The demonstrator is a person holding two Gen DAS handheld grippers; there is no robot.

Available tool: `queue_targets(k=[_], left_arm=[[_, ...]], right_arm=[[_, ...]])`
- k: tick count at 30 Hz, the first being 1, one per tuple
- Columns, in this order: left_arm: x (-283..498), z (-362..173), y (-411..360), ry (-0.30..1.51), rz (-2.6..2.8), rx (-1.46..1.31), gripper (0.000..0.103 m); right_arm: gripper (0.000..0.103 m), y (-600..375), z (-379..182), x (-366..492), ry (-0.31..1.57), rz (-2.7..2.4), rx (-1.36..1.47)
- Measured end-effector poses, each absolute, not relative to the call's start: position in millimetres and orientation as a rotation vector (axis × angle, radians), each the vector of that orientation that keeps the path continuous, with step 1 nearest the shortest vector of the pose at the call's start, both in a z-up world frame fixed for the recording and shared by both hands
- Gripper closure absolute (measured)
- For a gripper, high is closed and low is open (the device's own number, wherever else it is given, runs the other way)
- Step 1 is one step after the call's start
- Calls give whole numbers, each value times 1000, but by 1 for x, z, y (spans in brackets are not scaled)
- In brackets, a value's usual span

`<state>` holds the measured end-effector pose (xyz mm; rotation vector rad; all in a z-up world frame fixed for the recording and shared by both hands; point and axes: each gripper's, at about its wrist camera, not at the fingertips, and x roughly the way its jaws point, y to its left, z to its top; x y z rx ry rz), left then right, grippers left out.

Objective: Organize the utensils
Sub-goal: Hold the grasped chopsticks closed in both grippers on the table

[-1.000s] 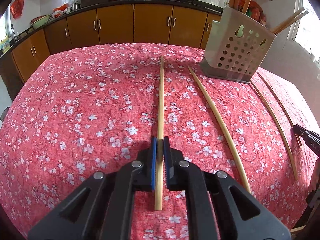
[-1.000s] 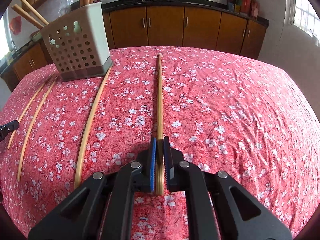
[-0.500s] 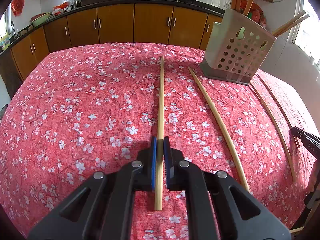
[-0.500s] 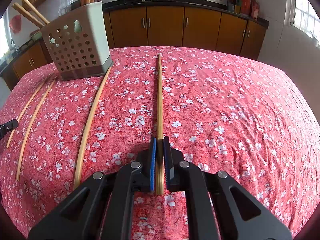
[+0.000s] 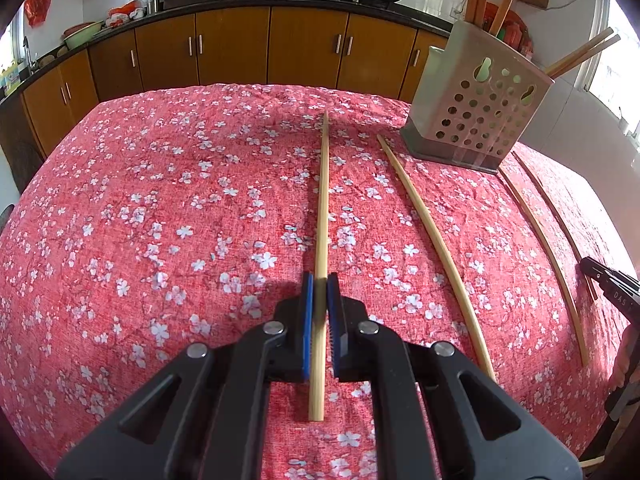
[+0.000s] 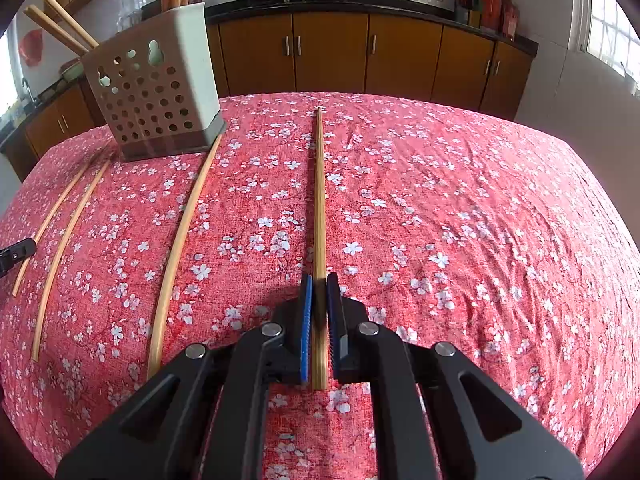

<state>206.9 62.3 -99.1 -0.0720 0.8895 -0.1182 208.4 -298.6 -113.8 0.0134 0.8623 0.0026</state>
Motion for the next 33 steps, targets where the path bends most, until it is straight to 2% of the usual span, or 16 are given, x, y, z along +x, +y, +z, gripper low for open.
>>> queue_targets(k=[33], left_arm=[[208, -101, 60, 891, -116, -27, 94]], right_arm=[[94, -298, -114, 208, 860, 1, 8]])
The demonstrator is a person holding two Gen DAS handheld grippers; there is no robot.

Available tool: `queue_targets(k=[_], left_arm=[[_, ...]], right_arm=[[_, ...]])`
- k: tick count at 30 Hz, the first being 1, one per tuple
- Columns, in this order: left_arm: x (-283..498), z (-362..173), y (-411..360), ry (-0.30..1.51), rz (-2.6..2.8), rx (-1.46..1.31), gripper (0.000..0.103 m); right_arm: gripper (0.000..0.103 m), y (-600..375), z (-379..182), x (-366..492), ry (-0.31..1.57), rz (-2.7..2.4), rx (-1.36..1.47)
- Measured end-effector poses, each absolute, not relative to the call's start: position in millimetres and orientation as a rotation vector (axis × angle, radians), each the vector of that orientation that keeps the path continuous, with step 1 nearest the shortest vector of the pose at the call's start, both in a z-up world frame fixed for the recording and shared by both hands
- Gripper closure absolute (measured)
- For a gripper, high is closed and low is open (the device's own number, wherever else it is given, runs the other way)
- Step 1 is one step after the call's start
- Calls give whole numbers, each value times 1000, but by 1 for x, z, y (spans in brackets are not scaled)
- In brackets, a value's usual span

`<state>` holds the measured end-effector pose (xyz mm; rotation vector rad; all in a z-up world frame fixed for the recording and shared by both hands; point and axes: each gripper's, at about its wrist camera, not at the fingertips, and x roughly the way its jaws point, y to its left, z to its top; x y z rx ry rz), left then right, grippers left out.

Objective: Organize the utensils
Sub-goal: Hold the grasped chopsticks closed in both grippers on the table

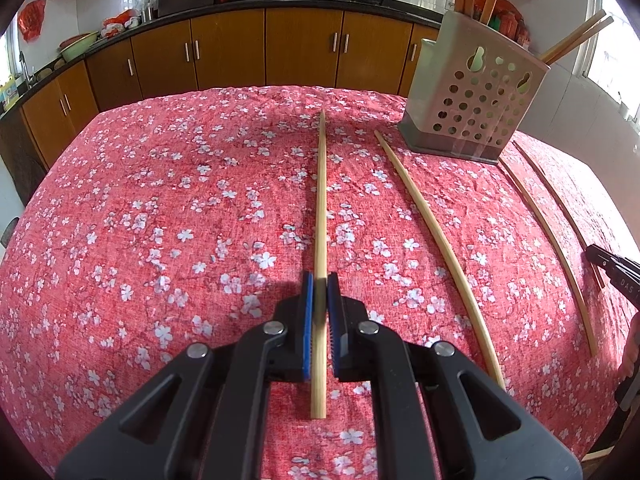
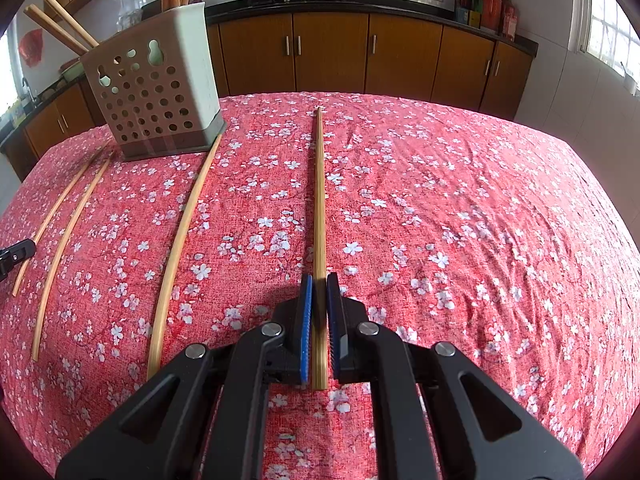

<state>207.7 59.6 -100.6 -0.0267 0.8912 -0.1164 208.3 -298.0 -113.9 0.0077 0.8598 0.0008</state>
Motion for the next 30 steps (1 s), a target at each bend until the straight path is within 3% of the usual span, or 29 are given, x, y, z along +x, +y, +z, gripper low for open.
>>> queue_targets(k=[30], left_arm=[[200, -99, 56, 900, -89, 22, 95]], right_arm=[[95, -299, -111, 205, 853, -1, 12]])
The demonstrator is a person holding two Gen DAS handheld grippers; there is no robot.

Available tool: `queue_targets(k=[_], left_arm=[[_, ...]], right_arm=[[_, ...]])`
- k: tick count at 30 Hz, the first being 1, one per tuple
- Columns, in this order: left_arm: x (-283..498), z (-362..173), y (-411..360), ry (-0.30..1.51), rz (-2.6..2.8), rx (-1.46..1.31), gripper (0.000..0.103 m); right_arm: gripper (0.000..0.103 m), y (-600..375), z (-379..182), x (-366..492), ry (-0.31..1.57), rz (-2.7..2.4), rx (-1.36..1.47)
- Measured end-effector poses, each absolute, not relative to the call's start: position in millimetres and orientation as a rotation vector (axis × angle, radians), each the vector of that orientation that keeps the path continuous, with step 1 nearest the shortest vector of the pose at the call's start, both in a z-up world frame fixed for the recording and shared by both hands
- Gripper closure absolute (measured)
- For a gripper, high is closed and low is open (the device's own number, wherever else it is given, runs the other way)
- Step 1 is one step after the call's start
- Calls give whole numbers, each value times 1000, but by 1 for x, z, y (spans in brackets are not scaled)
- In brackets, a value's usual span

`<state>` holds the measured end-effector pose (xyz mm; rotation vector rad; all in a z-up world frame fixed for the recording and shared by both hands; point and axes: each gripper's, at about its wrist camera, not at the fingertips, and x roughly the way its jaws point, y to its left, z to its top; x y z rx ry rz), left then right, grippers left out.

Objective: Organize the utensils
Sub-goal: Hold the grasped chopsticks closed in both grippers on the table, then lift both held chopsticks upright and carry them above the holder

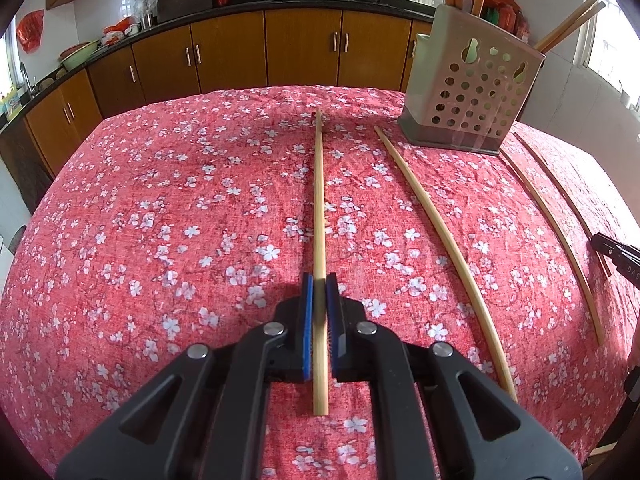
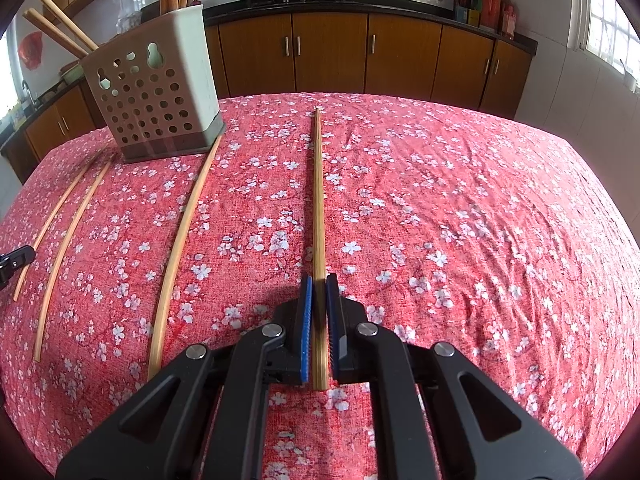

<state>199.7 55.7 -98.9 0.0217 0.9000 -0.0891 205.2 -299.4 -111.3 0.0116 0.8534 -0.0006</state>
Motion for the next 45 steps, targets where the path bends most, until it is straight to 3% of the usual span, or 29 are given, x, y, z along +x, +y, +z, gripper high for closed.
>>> queue_targets(k=[23, 45], left_arm=[[158, 18, 69, 580, -87, -49, 95], [143, 86, 50, 422, -159, -28, 96]], right_arm=[[95, -312, -19, 170, 551, -25, 47], [95, -302, 46, 151, 356, 7, 45]])
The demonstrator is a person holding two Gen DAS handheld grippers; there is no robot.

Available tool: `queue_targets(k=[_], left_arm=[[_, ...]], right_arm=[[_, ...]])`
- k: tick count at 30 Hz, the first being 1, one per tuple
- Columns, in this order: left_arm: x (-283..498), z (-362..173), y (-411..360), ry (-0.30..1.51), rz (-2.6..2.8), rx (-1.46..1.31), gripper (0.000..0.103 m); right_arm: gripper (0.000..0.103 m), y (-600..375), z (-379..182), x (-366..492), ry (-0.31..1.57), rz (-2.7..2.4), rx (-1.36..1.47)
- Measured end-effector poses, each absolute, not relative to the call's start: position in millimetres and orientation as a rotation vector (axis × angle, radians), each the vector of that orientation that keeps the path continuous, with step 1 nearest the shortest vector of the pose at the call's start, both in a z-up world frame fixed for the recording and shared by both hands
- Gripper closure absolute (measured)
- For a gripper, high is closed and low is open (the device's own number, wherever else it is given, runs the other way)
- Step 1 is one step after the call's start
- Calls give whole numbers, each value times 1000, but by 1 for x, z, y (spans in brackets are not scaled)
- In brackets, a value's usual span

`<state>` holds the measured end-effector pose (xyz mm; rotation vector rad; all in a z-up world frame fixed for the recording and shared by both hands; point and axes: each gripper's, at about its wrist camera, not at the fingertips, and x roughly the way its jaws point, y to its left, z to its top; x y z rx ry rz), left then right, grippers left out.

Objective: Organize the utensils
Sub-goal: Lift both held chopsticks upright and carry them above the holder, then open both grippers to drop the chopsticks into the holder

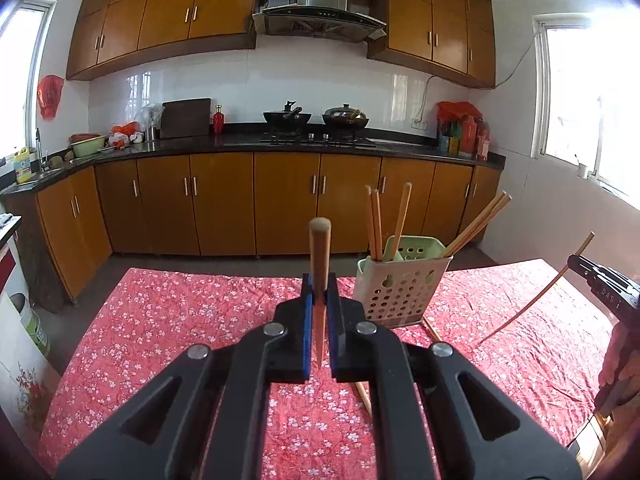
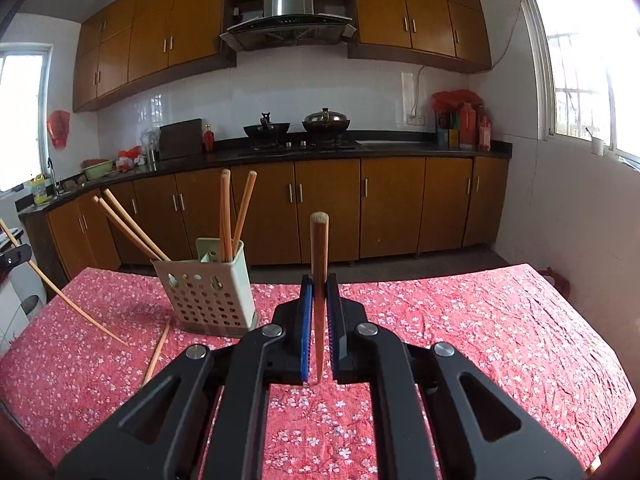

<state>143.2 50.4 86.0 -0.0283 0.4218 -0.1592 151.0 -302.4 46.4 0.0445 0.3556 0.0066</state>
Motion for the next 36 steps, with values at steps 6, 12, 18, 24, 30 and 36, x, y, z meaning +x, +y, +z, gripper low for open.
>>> queue_targets(k=[6, 12, 18, 24, 30, 36], left_arm=[[136, 108, 37, 375, -226, -33, 95], [136, 134, 20, 325, -295, -39, 96], [149, 164, -8, 251, -327, -24, 96], [179, 180, -20, 217, -314, -33, 96], [210, 176, -32, 244, -313, -6, 96], [235, 156, -38, 287, -307, 15, 96]], right_arm=[[95, -295, 69, 141, 288, 57, 67], [95, -289, 97, 139, 208, 123, 108], [95, -277, 128, 149, 110, 187, 132], [95, -269, 149, 164, 3, 217, 129], [95, -265, 151, 193, -72, 231, 153], [95, -254, 129, 225, -69, 238, 140]])
